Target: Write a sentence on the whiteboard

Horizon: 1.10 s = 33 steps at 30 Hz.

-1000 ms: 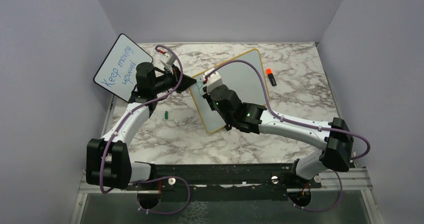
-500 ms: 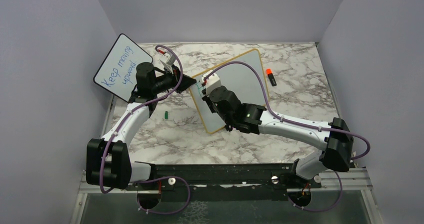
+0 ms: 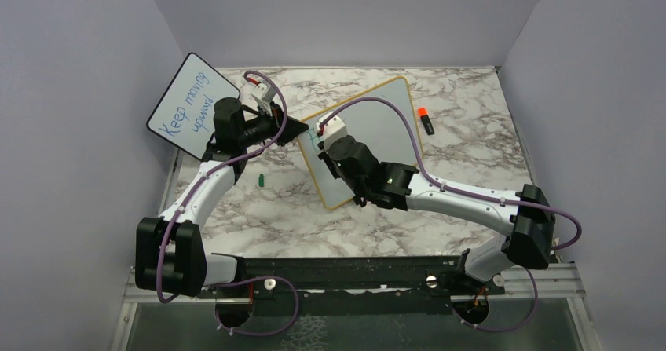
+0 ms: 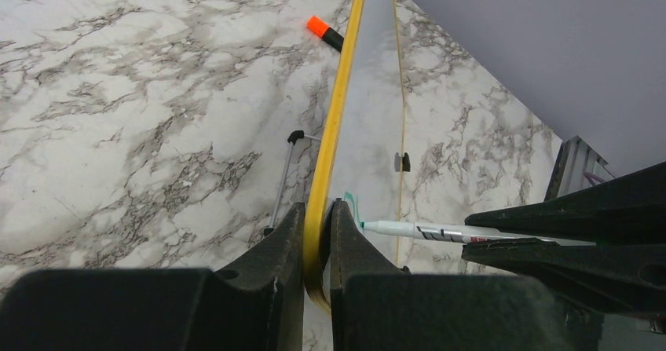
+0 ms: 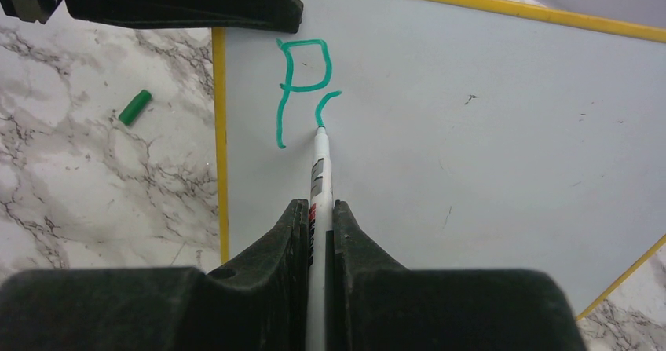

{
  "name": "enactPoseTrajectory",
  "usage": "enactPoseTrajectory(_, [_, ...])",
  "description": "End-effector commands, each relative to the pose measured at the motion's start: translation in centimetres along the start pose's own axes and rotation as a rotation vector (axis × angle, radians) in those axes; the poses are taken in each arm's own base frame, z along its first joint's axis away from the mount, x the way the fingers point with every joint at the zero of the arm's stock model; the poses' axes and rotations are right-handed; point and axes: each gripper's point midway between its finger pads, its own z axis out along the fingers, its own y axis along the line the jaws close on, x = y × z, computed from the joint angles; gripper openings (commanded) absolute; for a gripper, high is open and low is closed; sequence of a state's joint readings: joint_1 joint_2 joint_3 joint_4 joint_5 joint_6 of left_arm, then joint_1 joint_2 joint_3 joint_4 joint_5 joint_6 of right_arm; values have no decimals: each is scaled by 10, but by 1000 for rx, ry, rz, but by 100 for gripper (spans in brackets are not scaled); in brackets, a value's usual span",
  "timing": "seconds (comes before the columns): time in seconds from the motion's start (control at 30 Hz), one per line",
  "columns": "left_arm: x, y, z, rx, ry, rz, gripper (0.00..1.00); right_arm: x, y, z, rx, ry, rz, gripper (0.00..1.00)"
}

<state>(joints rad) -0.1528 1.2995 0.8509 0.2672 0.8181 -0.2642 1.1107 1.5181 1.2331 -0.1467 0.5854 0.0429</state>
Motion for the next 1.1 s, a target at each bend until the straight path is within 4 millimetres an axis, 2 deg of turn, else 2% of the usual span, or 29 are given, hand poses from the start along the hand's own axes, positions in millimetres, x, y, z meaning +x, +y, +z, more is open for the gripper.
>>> enactPoseTrajectory(0.0, [29, 2, 2, -11, 86, -15, 0, 17, -10, -2, 34, 55, -49, 0])
enactPoseTrajectory(0.23, [29, 2, 2, -5, 87, -16, 0, 16, -21, -3, 86, 46, -57, 0])
enactPoseTrajectory(0.5, [29, 0, 2, 4, 86, -18, 0, 4, -31, -1, 135, 1, -28, 0])
enactPoseTrajectory(1.07, [30, -4, 3, 20, 91, -14, 0, -14, -23, 6, 105, -70, 25, 0])
